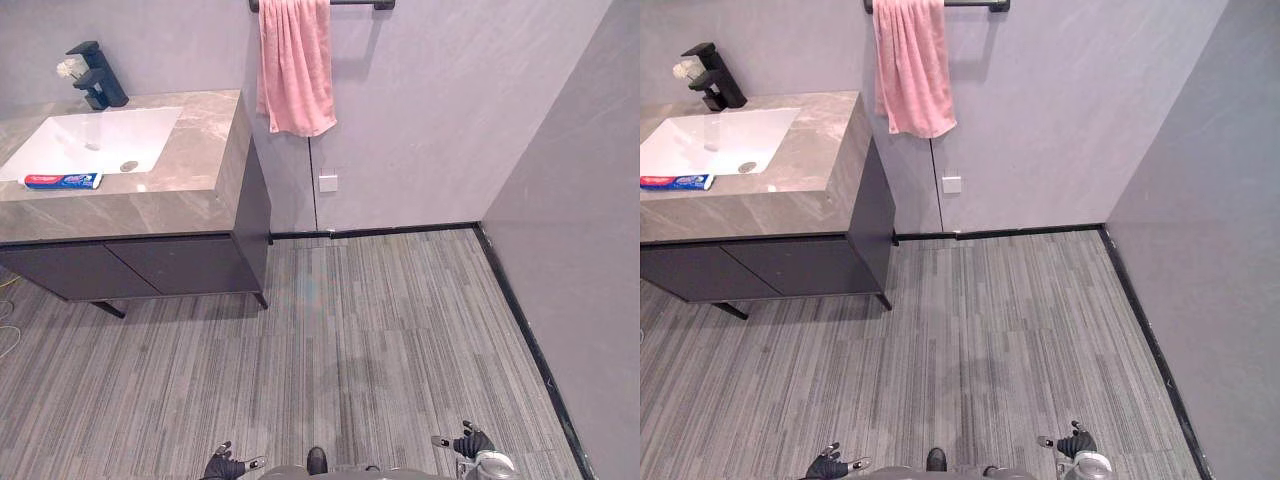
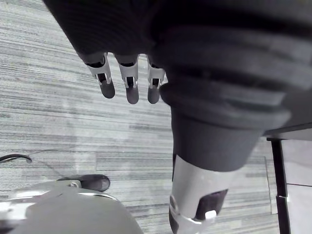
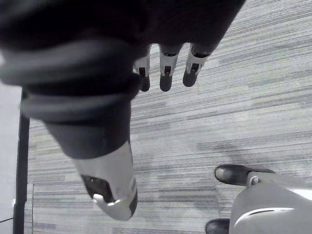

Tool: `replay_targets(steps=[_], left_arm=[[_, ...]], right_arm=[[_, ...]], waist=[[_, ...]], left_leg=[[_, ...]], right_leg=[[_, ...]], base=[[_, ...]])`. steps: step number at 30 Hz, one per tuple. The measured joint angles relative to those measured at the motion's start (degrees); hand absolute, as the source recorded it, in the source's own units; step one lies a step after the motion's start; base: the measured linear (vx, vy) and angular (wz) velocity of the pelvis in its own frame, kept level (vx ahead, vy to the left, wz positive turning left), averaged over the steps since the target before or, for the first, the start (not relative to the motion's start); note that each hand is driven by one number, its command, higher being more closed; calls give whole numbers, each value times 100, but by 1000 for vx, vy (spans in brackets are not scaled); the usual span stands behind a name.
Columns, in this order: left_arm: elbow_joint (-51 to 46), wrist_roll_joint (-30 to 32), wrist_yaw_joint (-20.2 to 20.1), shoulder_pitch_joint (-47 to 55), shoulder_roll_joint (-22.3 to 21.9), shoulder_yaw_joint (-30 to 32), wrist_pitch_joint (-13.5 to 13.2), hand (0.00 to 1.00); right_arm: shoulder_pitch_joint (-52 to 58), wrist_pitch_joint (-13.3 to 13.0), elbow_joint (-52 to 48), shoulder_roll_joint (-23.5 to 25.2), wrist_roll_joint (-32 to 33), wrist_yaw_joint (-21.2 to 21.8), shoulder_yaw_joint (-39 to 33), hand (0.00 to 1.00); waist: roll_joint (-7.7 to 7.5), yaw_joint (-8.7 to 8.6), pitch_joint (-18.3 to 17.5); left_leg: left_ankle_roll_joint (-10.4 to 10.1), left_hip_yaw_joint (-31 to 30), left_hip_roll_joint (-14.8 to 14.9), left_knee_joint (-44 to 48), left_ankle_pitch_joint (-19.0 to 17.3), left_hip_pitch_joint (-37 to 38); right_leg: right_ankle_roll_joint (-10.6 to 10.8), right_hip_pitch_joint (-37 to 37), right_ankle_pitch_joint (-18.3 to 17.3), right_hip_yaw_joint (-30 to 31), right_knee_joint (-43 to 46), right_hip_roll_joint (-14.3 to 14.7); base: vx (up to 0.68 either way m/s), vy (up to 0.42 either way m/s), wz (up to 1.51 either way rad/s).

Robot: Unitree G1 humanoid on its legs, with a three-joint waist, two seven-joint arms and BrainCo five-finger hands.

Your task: Organize washtable

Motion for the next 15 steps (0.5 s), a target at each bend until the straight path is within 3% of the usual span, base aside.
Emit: replay_targets(steps=[4,15], left_arm=[[-115,-1,1,4,253,3,-54,0],[-153,-1,-5,4,252,-30,-93,0]], right_arm=[[-83,-12,-81,-229,-60,2,1,0],[-116,-4,-109,-258,-158,12,42,0]], waist=[[7,-46,9],[37,-91,23]], left_leg=[[-1,54,-2,0,0,2],[-2,183,5,-1,-2,17]], right_leg=[[0,2,0,4,-6,-2],[-1,-11,2,128,-7,1]], base=[[0,0,0],[-22,-12,-4]])
